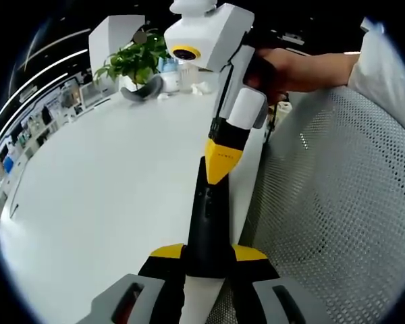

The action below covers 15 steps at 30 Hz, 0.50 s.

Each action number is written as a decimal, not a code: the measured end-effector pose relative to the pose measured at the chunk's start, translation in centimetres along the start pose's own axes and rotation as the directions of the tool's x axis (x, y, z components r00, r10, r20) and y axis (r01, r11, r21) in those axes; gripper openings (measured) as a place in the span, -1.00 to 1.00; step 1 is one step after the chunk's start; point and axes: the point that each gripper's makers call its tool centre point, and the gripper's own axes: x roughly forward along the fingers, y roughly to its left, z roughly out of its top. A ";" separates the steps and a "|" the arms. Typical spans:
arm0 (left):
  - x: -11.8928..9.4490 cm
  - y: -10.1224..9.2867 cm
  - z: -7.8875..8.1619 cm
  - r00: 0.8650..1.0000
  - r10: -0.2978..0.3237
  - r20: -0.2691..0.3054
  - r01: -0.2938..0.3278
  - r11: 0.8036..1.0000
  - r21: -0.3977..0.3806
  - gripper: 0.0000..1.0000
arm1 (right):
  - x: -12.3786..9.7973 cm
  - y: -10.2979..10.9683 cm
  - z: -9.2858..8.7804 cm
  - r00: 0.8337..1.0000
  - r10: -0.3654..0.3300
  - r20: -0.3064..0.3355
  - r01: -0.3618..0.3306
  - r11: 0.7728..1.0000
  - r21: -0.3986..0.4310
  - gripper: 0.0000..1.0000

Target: Press the specified remote control buttons in sequence, fully releasing each button before pressing the next.

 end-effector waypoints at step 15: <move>0.0 -0.1 0.0 1.000 -0.006 0.001 0.006 1.000 0.003 -0.50 | -0.2 0.2 -0.5 0.999 0.004 -0.033 -0.003 1.000 0.020 -1.00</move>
